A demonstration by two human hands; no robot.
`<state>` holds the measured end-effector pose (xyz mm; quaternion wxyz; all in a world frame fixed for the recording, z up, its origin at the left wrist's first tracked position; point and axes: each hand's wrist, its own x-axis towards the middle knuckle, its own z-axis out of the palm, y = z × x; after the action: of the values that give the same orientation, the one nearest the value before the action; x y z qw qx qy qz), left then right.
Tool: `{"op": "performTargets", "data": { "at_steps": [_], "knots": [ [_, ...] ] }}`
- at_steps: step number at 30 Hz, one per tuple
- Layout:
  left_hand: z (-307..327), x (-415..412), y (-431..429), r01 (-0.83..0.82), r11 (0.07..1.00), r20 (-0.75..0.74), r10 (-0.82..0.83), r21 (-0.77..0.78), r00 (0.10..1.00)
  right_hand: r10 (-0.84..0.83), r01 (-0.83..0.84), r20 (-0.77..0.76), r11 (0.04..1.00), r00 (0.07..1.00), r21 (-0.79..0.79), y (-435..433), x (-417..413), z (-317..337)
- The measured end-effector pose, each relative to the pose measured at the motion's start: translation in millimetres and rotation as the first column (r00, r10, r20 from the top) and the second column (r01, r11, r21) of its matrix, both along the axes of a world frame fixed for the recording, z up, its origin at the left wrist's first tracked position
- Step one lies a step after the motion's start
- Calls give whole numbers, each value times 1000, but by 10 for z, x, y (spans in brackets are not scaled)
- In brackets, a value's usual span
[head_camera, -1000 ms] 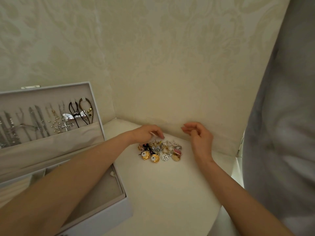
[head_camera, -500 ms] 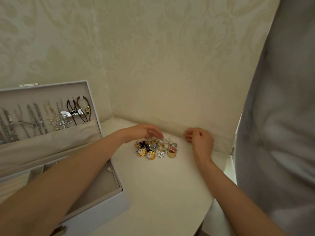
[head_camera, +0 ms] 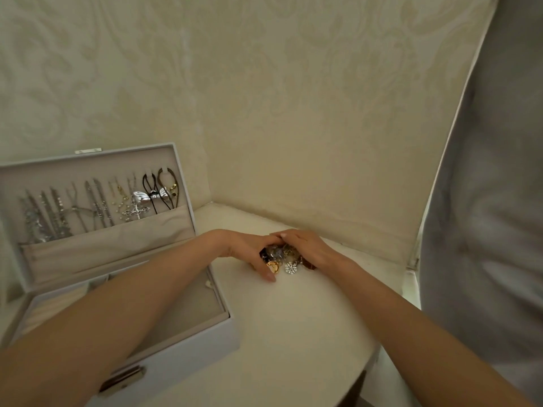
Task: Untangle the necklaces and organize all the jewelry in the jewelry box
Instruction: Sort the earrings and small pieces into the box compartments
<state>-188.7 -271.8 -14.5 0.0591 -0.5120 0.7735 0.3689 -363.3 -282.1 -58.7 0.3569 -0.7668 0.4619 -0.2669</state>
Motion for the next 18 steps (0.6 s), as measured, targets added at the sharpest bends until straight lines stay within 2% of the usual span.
{"op": "performTargets", "data": {
  "at_steps": [11,18],
  "knots": [
    [27,38,399,94,993,7,-95,71,995,51,-82,183,983,982,165,262,8,-40],
    [183,-49,663,172,983,63,-175,58,982,67,-108,212,976,975,187,481,3,-33]
  ]
}}
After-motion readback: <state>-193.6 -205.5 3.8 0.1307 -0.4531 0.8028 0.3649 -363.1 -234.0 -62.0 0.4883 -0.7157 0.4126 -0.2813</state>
